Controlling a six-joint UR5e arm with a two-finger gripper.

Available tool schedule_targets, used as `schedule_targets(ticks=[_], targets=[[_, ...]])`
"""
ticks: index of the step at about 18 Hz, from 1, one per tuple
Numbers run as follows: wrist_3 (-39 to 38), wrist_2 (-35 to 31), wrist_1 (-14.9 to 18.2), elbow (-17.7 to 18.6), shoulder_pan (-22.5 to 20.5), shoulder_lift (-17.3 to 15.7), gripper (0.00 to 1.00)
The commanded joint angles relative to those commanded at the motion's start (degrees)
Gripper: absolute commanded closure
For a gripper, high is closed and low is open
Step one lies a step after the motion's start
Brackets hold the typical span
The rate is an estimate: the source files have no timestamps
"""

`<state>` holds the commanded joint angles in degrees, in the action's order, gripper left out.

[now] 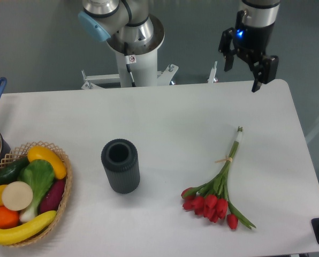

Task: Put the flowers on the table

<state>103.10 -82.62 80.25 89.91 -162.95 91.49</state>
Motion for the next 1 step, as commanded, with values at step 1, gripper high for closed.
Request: schedule_targets(ticks=[1], targets=[[0.0, 0.0, -0.1, 0.0, 0.0, 0.0, 0.00]])
